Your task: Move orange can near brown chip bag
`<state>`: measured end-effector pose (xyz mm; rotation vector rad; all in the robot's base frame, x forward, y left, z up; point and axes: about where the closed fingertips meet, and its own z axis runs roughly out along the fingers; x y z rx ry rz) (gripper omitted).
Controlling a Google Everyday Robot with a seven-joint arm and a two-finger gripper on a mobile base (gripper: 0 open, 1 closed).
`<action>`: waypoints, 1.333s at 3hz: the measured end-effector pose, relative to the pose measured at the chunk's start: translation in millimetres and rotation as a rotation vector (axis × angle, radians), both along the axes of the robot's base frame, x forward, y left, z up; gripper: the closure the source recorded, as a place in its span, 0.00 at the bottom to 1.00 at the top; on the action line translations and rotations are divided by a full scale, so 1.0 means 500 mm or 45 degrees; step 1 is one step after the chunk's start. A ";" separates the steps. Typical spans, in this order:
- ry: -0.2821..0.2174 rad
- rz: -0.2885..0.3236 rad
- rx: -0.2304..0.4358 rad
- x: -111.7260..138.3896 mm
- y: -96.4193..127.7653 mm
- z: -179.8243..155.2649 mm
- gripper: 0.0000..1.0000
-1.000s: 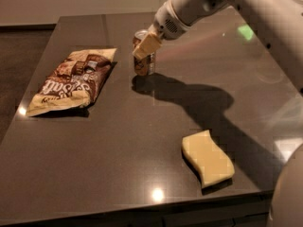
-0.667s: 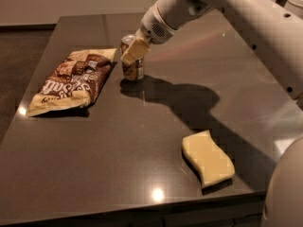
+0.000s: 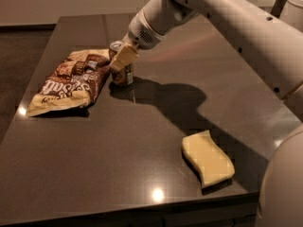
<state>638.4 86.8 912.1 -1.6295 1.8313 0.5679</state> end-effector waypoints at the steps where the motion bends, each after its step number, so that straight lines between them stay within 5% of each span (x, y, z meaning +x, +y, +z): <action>1: -0.006 0.025 0.013 -0.002 0.015 -0.003 0.59; 3: -0.016 0.040 0.005 -0.003 0.027 -0.014 0.13; 4: -0.013 0.045 0.004 -0.005 0.031 -0.017 0.00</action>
Offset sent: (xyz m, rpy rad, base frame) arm -0.0004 0.0129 -0.0082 -0.0048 -0.0367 0.0310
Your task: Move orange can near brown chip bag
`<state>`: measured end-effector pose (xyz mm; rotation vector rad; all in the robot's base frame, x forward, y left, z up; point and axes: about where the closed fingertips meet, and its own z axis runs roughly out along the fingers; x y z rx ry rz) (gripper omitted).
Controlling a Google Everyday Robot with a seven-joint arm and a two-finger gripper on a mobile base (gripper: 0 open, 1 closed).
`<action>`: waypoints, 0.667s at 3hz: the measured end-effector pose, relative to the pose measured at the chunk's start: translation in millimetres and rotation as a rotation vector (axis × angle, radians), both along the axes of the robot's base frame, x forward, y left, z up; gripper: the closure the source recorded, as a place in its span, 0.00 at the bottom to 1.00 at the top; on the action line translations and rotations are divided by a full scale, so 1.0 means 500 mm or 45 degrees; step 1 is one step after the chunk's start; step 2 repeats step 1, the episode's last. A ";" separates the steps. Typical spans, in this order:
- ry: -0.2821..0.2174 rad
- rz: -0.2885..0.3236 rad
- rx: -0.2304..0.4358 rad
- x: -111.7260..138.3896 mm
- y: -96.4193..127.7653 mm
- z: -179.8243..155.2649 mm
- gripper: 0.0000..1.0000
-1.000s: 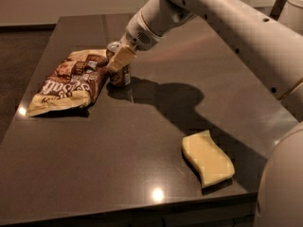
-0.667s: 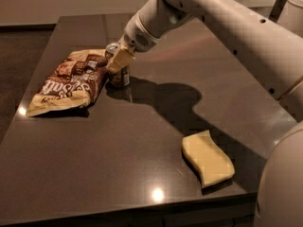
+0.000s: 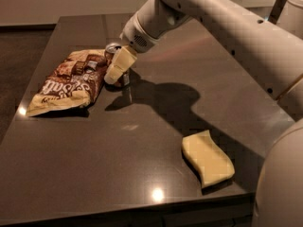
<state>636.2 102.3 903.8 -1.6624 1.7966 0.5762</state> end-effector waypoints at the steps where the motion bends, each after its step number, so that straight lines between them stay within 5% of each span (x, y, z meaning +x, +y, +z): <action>1: 0.000 0.000 0.000 0.000 0.000 0.000 0.00; 2: 0.000 0.000 0.000 0.000 0.000 0.000 0.00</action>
Offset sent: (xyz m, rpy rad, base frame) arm 0.0000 0.0000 0.0000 0.0000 0.0000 0.0000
